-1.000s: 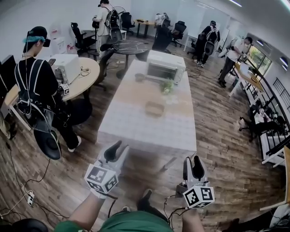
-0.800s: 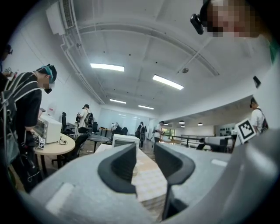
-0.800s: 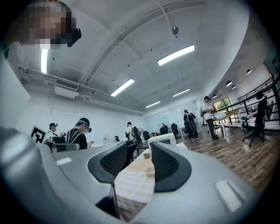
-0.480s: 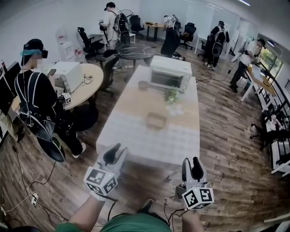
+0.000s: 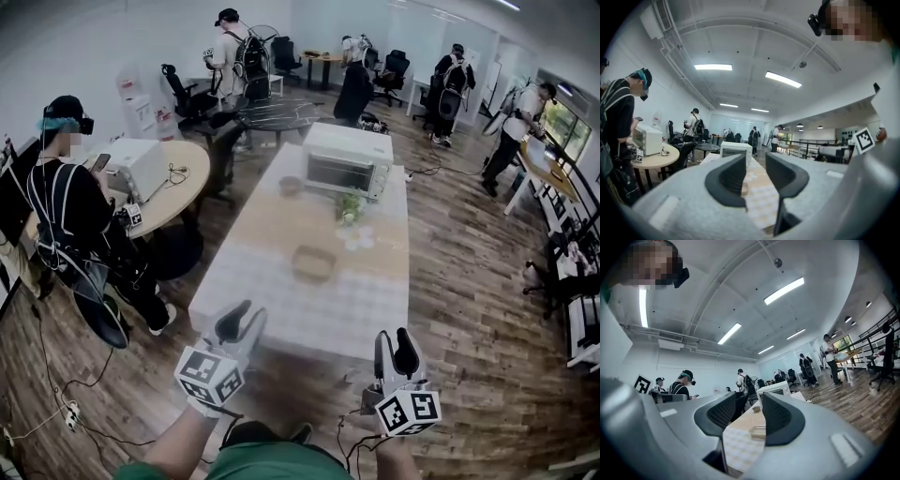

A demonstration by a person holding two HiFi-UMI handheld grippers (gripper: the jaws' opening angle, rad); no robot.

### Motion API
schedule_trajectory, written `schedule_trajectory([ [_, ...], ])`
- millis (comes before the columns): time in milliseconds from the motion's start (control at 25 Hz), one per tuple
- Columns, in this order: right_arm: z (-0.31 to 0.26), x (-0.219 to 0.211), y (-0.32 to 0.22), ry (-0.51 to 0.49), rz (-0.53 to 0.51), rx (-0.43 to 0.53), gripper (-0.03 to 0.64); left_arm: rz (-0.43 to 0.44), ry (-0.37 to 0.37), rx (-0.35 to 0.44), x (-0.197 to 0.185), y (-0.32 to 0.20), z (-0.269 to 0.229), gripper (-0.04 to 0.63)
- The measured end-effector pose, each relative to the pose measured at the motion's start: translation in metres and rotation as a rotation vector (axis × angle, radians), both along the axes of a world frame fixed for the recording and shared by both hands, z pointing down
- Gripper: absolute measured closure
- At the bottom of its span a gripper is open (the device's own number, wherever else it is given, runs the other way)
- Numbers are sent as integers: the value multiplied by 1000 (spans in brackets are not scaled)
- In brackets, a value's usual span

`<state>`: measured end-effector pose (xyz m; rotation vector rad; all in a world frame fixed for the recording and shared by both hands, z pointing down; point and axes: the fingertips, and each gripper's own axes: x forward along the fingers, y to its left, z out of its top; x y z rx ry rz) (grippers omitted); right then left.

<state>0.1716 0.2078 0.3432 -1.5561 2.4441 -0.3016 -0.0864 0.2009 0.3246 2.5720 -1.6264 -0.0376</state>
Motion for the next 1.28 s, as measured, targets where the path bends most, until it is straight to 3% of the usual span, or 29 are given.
schedule_trajectory([
  [440, 6, 24, -50, -1, 32, -21, 454, 19, 5, -29, 16, -59, 8, 466],
  [680, 0, 27, -89, 26, 76, -17, 454, 66, 32, -24, 22, -118, 9, 466],
  [1280, 4, -27, -233, 56, 164, -56, 454, 158, 112, -84, -36, -291, 31, 466],
])
